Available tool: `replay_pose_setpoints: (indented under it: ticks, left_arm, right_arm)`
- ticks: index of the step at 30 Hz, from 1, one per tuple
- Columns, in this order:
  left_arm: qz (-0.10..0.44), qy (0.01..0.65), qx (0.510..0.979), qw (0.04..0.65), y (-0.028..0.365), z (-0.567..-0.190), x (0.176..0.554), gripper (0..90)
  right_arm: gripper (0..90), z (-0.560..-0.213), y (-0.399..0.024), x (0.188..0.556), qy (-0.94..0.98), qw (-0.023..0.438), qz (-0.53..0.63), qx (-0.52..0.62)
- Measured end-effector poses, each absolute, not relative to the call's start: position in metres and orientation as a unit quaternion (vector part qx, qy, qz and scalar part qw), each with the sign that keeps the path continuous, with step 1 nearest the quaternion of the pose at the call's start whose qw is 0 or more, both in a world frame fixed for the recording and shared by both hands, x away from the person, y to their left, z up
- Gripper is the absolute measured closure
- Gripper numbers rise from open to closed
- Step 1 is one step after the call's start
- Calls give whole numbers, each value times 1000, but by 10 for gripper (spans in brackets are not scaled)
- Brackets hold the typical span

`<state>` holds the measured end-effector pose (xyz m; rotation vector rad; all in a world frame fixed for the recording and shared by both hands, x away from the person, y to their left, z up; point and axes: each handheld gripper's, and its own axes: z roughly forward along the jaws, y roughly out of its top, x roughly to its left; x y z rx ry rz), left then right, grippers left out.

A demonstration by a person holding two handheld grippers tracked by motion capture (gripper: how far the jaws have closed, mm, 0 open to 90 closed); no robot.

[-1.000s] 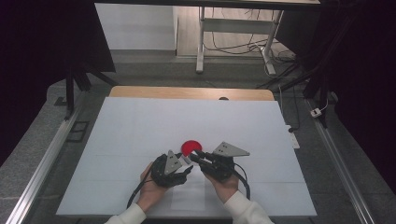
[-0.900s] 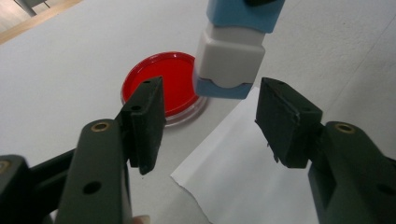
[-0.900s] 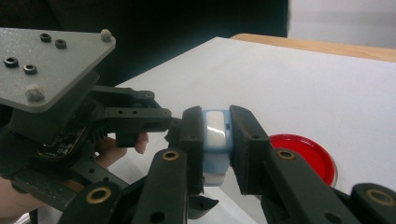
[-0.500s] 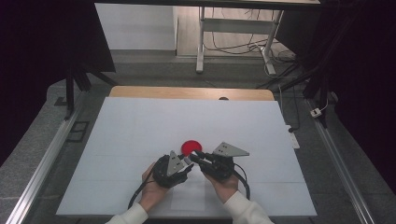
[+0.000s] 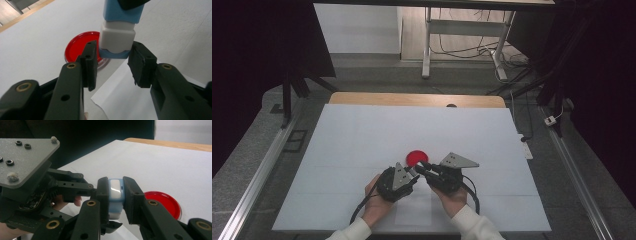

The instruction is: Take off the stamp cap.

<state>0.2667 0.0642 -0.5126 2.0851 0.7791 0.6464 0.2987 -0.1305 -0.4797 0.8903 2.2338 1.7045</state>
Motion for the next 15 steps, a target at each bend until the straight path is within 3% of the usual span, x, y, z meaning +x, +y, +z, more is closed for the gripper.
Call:
replay_pose_setpoints:
  ticks: [15]
  left_arm:
    - [256,305,826,400,64,-513,267,639]
  right_arm:
    - [754,-480,-131,299,753,95,577,303]
